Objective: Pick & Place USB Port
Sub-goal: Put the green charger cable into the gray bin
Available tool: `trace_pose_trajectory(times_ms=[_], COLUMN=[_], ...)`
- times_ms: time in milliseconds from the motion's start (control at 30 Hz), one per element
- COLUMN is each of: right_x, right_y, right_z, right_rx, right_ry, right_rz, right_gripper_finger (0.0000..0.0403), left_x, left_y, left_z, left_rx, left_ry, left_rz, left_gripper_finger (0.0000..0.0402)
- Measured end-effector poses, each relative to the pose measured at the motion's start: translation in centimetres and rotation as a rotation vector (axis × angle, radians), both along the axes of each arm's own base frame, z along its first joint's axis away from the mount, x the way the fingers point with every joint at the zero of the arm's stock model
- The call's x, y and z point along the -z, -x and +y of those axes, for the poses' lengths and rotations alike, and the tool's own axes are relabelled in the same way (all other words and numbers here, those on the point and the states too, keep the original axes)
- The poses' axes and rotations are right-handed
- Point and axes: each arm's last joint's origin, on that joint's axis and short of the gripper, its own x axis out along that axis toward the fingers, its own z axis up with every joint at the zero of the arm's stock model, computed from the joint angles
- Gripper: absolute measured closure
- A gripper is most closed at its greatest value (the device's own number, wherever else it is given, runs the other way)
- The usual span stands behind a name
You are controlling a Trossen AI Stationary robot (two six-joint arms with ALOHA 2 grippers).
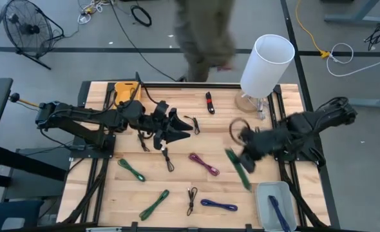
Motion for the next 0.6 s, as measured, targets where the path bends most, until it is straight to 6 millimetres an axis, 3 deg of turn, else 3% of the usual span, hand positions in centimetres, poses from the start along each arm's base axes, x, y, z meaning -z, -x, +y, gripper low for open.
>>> trace_pose_trajectory(times_ms=[167, 367, 600], right_x=[1.0, 2.4, 6.7], right_y=[3.1, 5.4, 6.4], right_z=[2.9, 6.0, 10.5], right_rx=[0.063, 0.215, 0.23], right_ry=[-0.111, -0.14, -0.173], right_rz=[0.261, 0.482, 0.797], right_gripper_finger=[0.0402, 0.0402, 0.0403], left_x=[0.1, 0.1, 0.1], left_y=[0.0, 0.0, 0.0], left_z=[0.0, 0.0, 0.0], left_rx=[0.001, 0.0, 0.001], left_ry=[-0.002, -0.006, -0.005], left_rz=[0.009, 0.009, 0.009], left_gripper_finger=[0.0213, 0.0214, 0.0214])
